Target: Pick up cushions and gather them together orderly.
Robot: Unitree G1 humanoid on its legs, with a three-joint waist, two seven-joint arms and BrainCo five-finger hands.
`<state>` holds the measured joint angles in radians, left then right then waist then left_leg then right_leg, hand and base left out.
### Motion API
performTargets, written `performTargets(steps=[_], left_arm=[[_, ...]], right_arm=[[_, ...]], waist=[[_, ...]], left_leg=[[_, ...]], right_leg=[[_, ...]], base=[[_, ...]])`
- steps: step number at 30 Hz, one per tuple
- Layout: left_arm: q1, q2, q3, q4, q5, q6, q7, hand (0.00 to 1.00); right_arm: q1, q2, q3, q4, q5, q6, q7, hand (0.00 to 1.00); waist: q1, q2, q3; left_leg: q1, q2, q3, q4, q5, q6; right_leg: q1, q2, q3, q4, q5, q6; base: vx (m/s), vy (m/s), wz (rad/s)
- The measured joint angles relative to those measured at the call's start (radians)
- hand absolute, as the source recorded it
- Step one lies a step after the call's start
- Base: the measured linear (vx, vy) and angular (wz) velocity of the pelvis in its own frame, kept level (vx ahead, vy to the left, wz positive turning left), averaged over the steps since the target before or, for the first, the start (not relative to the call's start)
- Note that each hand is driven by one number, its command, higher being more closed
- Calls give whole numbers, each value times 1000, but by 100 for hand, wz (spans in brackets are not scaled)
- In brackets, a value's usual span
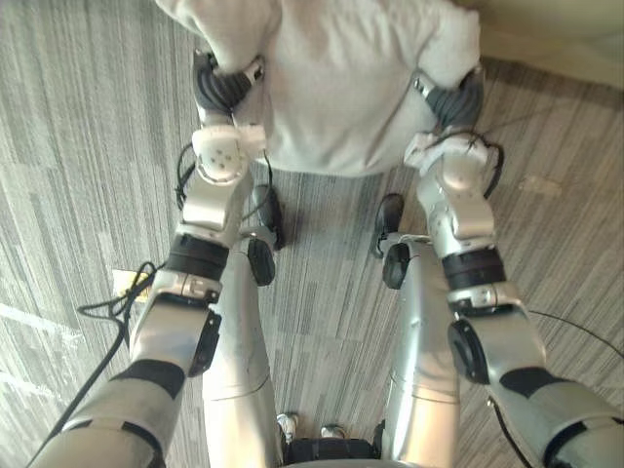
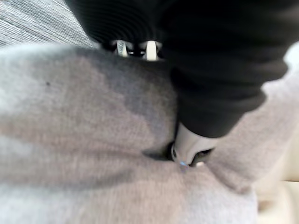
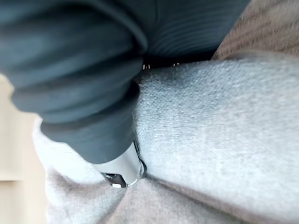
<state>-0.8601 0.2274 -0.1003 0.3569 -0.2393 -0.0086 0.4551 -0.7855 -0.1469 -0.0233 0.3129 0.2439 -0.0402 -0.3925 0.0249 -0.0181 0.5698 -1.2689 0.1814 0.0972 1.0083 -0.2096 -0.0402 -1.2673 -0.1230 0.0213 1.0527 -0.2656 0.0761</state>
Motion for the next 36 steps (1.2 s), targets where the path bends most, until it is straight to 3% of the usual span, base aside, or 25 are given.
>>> performTargets(steps=[5,6,7,8,11,14,20,25,28,31,33,34,36], left_arm=[[270,-77,-29,-179,2,-30,-9,100],[336,-94,-43,-202,2,-33,-10,100],[439,-115,-63,-227,4,-34,-28,100],[487,-126,-68,-241,4,-36,-41,100],[658,-159,-69,-310,2,-48,-76,100],[820,-179,-74,-376,-1,-59,-115,100],[966,-190,-76,-408,-31,-69,-166,100],[1024,-197,-76,-425,-32,-66,-178,100],[1042,-199,-77,-425,-30,-51,-180,100],[1051,-198,-76,-425,-27,-48,-180,100],[1051,-193,-75,-427,-27,-48,-175,100],[1050,-190,-72,-436,-27,-51,-172,100],[1046,-183,-73,-437,-27,-54,-171,100]], right_arm=[[285,42,30,-225,-12,-20,6,100],[344,50,34,-251,-17,-22,8,100],[442,62,39,-275,-46,-28,24,100],[488,63,42,-295,-50,-28,35,100],[641,61,76,-387,-90,-34,76,100],[801,58,107,-460,-128,-42,118,100],[948,65,124,-490,-156,-44,167,100],[971,67,124,-483,-166,-45,193,100],[985,68,124,-436,-167,-49,195,100],[986,68,126,-388,-167,-50,196,100],[981,74,129,-354,-168,-51,197,100],[969,73,126,-336,-167,-51,202,100],[961,71,126,-332,-167,-49,205,100]], waist=[[0,0,-11],[0,0,-49],[0,-2,-150],[1,0,-193],[1,-1,-225],[6,0,-308],[11,4,-408],[18,-3,-421],[16,-7,-419],[15,-9,-423],[15,-2,-438],[18,-7,-447],[18,-5,-446]], left_leg=[[337,-17,2,-191,18,-28],[381,-21,3,-221,21,-34],[413,-23,5,-261,24,-40],[436,-25,7,-286,28,-46],[667,-31,29,-416,31,-51],[831,-36,50,-533,36,-57],[1027,-39,85,-666,38,-58],[1100,-52,88,-677,7,-44],[1155,-54,94,-631,-58,-37],[1225,-70,92,-644,-85,-14],[1238,-70,86,-681,-84,-11],[1239,-70,71,-706,-84,-11],[1243,-68,44,-727,-84,-12]], right_leg=[[331,-2,-36,-170,4,-25],[372,-3,-43,-192,6,-32],[403,-2,-47,-233,4,-33],[426,-1,-52,-260,5,-33],[646,1,-61,-378,6,-31],[804,6,-65,-494,17,-19],[1012,19,-62,-679,60,1],[1051,14,-43,-650,73,25],[958,-6,-36,-353,105,92],[904,-38,-42,-198,174,67],[895,-49,-79,-230,98,21],[866,-45,-112,-312,62,18],[849,-21,-106,-421,71,21]], base=[[83,-72,2],[194,-86,3],[179,-64,3],[245,-44,0],[278,-29,-8],[267,6,-11],[177,45,-13],[56,53,-16],[-9,80,-12],[60,35,-12],[123,-21,-17],[173,-79,-26],[236,-117,-18]])
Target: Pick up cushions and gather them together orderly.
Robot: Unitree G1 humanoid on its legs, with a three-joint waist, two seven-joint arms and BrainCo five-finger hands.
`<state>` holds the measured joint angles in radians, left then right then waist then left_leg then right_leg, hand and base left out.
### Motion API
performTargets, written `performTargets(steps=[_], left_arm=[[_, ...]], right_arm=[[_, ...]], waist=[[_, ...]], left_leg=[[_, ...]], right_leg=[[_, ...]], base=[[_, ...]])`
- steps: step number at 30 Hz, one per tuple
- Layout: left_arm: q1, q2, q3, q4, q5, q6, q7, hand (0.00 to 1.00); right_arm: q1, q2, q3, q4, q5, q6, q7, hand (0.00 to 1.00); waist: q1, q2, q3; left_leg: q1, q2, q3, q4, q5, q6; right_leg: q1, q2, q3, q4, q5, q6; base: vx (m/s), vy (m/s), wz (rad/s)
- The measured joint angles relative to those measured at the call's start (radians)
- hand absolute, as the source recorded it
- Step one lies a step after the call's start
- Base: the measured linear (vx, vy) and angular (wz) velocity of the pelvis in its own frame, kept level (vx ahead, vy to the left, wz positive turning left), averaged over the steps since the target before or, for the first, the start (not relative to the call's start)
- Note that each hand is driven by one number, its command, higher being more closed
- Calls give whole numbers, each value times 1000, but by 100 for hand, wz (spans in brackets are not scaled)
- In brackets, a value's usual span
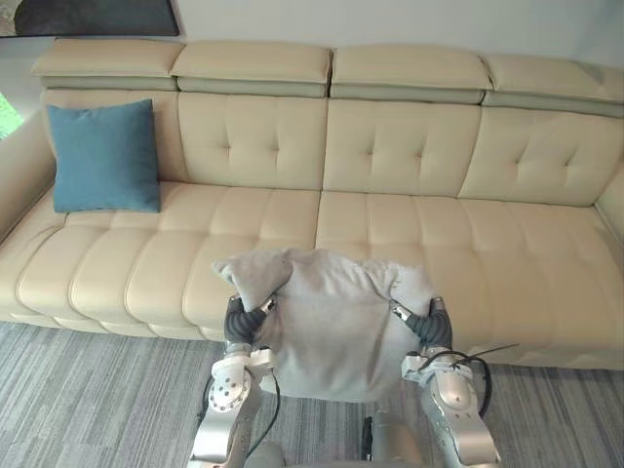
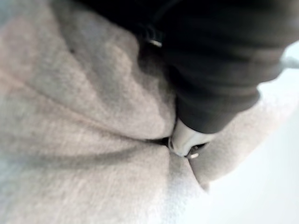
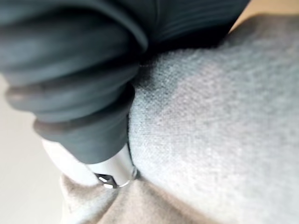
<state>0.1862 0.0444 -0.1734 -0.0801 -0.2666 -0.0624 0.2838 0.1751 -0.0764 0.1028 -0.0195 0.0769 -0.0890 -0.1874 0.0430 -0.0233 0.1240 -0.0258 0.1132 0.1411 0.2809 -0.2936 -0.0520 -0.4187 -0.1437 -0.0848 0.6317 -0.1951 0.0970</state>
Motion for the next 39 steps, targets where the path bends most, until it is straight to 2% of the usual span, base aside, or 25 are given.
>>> performTargets(steps=[1,2,3,4,6,7,8,10,11,12,13,14,15,17,18,19,20,22,25,28,32,35,37,39], left_arm=[[-7,18,-3,7,0,2,-1,100],[-10,25,-9,16,0,2,-2,100],[-20,15,-21,50,0,3,-2,100],[-18,-5,-35,69,0,16,-3,100],[-4,-27,-47,76,1,27,-6,100],[-2,-35,-59,77,1,27,-8,100],[-3,-44,-66,77,-1,26,-21,100],[5,-54,-59,76,-2,24,-35,100],[11,-55,-58,75,-2,22,-38,100],[28,-57,-60,72,-3,22,-51,100],[30,-58,-61,72,-3,22,-51,100],[35,-58,-61,72,-3,22,-52,100],[36,-58,-61,70,-2,22,-52,100],[35,-58,-61,60,-1,22,-52,100],[36,-59,-61,55,0,22,-52,100],[40,-60,-63,43,2,22,-52,100],[42,-54,-62,43,8,23,-52,100],[44,-36,-60,28,12,23,-50,100],[57,-6,-58,9,13,23,-48,100],[51,-4,-59,-11,36,23,-42,100],[-60,54,-68,5,72,26,2,100],[-250,114,-72,82,82,24,59,100],[-408,143,-63,146,81,20,118,100],[-553,156,-56,210,75,15,162,100]], right_arm=[[-3,-9,-1,0,1,0,8,100],[-2,-9,1,-1,1,0,10,100],[-5,-17,-7,3,1,1,8,100],[-3,-43,-21,3,1,3,7,100],[9,-52,-33,-8,2,9,4,100],[25,-56,-45,-27,2,9,1,100],[49,-62,-56,-59,1,9,-2,100],[83,-76,-49,-113,1,9,-3,100],[88,-81,-45,-127,1,9,-3,100],[89,-82,-45,-133,1,8,-10,100],[89,-82,-45,-133,1,8,-11,100],[90,-82,-45,-133,1,9,-12,100],[90,-81,-45,-133,1,9,-12,100],[89,-81,-45,-133,1,9,-14,100],[90,-81,-45,-132,2,10,-16,100],[92,-83,-45,-131,1,9,-18,100],[92,-76,-45,-117,1,13,-19,100],[99,-37,-45,-117,0,20,-20,100],[94,0,-40,-117,-18,21,-18,100],[62,-6,-39,-111,-42,22,-25,100],[-104,-14,-38,3,-83,23,-68,100],[-275,-46,-16,75,-121,25,-122,100],[-420,-56,-11,108,-153,27,-176,100],[-540,-82,-11,123,-161,28,-228,100]], waist=[[-9,-8,-5],[-22,-17,-8],[-40,8,-2],[-41,45,-6],[-40,48,-9],[-44,55,-13],[-45,60,-16],[-29,60,-19],[-19,63,-21],[-18,69,-26],[-18,68,-26],[-14,68,-27],[3,67,-29],[16,68,-29],[16,72,-32],[14,95,-45],[12,88,-55],[13,47,-60],[15,27,-71],[11,25,-90],[2,23,-99],[6,25,-89],[12,25,-84],[11,27,-50]], left_leg=[[40,-1,-47,-59,1,-10],[56,-7,-72,-69,-6,-27],[76,7,-103,-76,-19,-44],[102,30,-154,-81,2,-38],[84,36,-212,10,55,-79],[33,50,-215,130,80,-118],[-37,69,-200,282,133,-148],[-112,112,-133,468,258,-137],[-128,134,-106,522,258,-135],[-177,160,-28,601,211,-107],[-187,162,-9,606,191,-88],[-201,163,22,592,159,-62],[-220,154,61,510,119,-38],[-216,122,68,327,113,-32],[-202,102,62,183,150,-18],[-182,83,41,32,287,-31],[-153,76,30,4,262,-50],[-104,35,44,-71,262,-50],[-31,-3,68,-161,262,-48],[-4,-22,71,-214,270,-42],[-11,-24,72,-267,307,-44],[-50,-13,82,-306,347,-43],[-142,-3,96,-307,376,-37],[-201,-1,98,-307,399,-30]], right_leg=[[12,57,81,-319,147,27],[39,57,119,-420,219,30],[59,75,109,-406,272,-30],[60,100,84,-361,215,-44],[75,104,54,-297,163,-86],[114,108,31,-315,143,-97],[164,113,1,-349,135,-109],[238,126,-9,-392,126,-127],[267,129,-10,-408,117,-140],[333,130,-8,-460,111,-150],[348,127,-7,-471,111,-150],[368,122,-7,-487,110,-151],[390,109,-4,-502,109,-149],[394,93,2,-499,106,-143],[397,86,3,-492,100,-133],[407,95,10,-486,77,-95],[411,90,18,-482,66,-80],[411,57,39,-481,54,-60],[431,26,61,-487,44,-37],[431,16,69,-500,45,-27],[404,26,79,-519,66,-27],[359,42,91,-553,108,-29],[262,52,104,-550,142,-33],[201,55,110,-547,161,-31]], base=[[330,-166,16],[438,-277,38],[320,-219,40],[414,-243,25],[459,-250,16],[466,-274,48],[382,-193,54],[300,-125,18],[415,-84,3],[293,-34,9],[319,-12,11],[159,39,-8],[189,59,-16],[148,100,-18],[171,161,-11],[184,202,-7],[204,225,3],[138,181,-3],[46,101,-17],[-5,43,-10],[-12,-6,-4],[-42,-20,-14],[-71,-22,-21],[-88,-19,-9]])
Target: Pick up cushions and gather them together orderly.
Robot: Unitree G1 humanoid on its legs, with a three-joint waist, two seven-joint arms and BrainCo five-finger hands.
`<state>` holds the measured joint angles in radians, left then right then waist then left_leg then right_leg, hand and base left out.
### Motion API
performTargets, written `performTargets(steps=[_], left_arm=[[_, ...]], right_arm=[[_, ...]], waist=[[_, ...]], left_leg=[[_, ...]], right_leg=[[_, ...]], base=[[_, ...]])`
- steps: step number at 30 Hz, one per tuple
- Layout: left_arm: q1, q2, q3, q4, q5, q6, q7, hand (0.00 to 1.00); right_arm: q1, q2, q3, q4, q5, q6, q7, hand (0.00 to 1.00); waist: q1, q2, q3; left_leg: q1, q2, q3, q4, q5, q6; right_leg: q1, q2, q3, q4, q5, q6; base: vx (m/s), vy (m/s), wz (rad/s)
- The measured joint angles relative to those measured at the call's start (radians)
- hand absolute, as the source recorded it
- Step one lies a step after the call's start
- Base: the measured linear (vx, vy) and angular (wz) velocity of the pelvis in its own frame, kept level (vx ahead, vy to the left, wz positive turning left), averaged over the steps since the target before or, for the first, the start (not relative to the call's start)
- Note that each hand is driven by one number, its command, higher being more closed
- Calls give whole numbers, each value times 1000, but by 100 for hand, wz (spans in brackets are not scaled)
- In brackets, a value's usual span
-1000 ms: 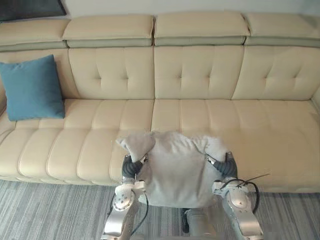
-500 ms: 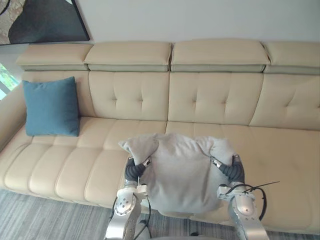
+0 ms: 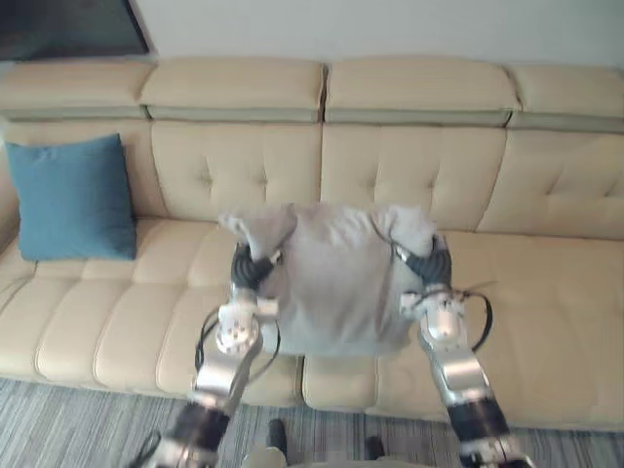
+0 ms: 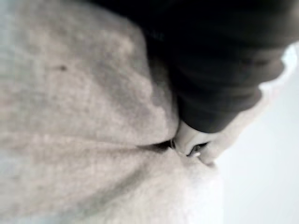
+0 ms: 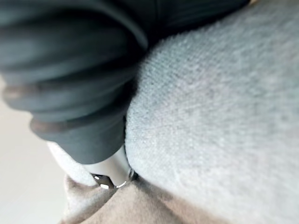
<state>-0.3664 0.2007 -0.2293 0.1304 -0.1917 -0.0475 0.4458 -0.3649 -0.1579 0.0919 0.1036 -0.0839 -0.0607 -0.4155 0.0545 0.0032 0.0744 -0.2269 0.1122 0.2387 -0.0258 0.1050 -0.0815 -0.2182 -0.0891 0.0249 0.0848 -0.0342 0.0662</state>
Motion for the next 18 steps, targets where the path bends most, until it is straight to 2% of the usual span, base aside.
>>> performTargets(steps=[5,8,12,18], left_arm=[[-242,34,4,105,-7,-24,73,100],[-403,54,7,199,-29,-36,83,100],[-581,64,14,339,-47,-37,80,100],[-715,60,42,481,-81,-36,74,100]], right_arm=[[-225,-63,-6,36,-37,2,-109,100],[-366,-95,-33,111,-36,5,-156,100],[-490,-121,-50,177,-32,14,-183,100],[-647,-125,-63,317,33,23,-185,100]], waist=[[1,2,26],[1,5,52],[-1,22,90],[-1,22,138]], left_leg=[[-122,0,7,1,28,7],[-174,1,8,-15,52,9],[-219,0,-2,-63,100,11],[-294,8,-6,-75,133,6]], right_leg=[[-158,2,14,63,1,1],[-230,5,15,90,2,2],[-297,10,6,105,7,1],[-376,18,1,120,10,-3]], base=[[-89,0,-6],[-65,5,-1],[-27,0,7],[-2,-6,4]])
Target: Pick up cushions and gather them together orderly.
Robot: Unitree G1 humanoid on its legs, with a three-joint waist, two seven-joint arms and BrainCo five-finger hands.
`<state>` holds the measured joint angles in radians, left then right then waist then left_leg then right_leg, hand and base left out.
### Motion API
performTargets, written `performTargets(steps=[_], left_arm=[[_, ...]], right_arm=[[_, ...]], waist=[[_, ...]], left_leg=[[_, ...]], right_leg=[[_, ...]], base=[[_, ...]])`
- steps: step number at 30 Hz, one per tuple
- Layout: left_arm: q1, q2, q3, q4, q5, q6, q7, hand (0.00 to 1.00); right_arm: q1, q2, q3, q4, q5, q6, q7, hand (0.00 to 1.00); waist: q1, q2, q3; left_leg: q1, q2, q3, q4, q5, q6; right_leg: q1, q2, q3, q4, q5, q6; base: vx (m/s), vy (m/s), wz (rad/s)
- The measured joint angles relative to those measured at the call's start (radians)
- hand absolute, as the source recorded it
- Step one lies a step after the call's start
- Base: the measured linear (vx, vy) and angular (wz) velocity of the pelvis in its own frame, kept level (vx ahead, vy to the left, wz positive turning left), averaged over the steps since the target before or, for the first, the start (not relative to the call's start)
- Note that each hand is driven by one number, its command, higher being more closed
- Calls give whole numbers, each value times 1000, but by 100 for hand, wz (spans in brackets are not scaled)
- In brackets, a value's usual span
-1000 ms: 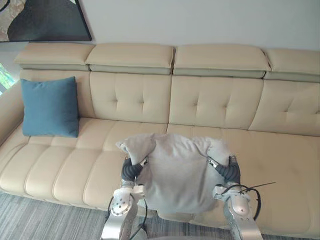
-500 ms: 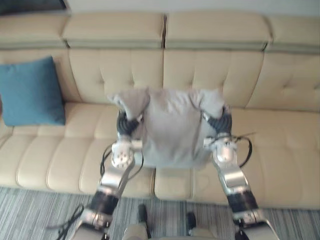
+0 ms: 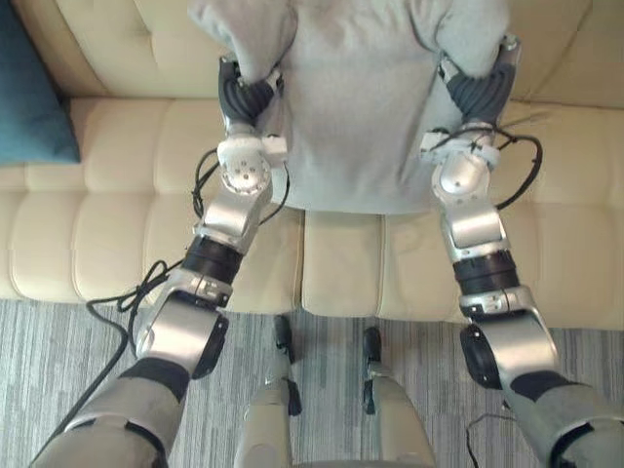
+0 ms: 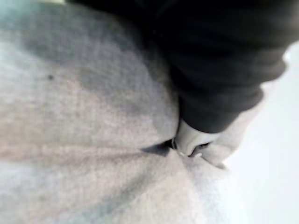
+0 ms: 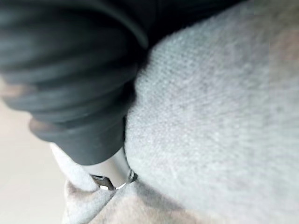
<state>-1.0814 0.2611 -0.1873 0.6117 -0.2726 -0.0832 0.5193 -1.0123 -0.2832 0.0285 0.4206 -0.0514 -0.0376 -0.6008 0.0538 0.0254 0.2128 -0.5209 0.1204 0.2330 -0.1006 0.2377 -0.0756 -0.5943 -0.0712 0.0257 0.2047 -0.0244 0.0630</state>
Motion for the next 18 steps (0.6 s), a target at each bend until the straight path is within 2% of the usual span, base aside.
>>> performTargets(steps=[2,3,9,14,18], left_arm=[[-21,-4,4,26,-5,0,-4,100],[-33,-10,4,52,-6,1,-9,0],[-113,-11,53,156,-16,6,-40,0],[-172,87,61,203,-13,27,-93,0],[-172,159,130,204,-27,31,-94,0]], right_arm=[[-17,0,-10,11,34,0,1,100],[-26,0,-14,37,49,0,3,0],[-115,-16,-88,123,174,3,16,0],[-162,-124,-158,192,296,-3,60,0],[-162,-216,-196,233,377,-3,89,0]], waist=[[0,8,14],[2,8,27],[2,10,73],[0,11,84],[-6,11,84]], left_leg=[[-22,5,-13,0,4,-3],[-24,9,-20,0,7,-7],[-38,13,-29,0,32,-35],[-45,15,-36,0,34,-37],[-41,16,-38,0,34,-37]], right_leg=[[-16,2,-12,1,0,0],[-16,4,-15,3,0,0],[-26,5,-22,15,-1,-1],[-32,6,-33,20,-4,-6],[-32,6,-41,35,-7,-10]], base=[[27,-20,14],[44,-28,13],[31,-31,6],[3,-11,2],[0,0,0]])
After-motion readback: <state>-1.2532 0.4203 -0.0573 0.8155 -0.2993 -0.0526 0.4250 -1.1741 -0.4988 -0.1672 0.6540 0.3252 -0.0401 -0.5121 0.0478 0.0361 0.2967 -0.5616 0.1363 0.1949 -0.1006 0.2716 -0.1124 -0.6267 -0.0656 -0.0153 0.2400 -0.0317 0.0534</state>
